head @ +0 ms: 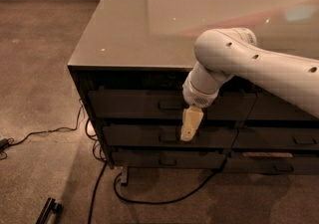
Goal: Open top drawer
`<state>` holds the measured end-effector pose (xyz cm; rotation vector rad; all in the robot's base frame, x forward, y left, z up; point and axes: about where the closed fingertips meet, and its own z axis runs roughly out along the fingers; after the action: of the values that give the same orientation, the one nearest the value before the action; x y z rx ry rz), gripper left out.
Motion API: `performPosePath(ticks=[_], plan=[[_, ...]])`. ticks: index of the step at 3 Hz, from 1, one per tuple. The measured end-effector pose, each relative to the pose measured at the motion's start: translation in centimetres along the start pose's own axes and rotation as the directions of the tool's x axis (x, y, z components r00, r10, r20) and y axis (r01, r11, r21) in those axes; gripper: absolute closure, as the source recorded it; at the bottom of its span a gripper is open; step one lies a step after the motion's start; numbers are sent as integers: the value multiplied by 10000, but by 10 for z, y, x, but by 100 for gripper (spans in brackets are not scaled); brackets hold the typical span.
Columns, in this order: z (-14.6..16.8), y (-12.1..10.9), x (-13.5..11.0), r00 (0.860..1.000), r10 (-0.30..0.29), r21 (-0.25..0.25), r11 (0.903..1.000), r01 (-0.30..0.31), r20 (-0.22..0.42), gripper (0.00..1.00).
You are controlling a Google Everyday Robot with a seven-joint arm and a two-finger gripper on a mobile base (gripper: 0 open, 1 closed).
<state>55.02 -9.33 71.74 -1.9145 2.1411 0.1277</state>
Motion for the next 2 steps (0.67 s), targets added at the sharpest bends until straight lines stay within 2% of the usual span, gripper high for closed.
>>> performPosePath(ticks=[2], plan=[[17, -32, 30, 9970, 779, 267, 9966, -778, 6, 0]])
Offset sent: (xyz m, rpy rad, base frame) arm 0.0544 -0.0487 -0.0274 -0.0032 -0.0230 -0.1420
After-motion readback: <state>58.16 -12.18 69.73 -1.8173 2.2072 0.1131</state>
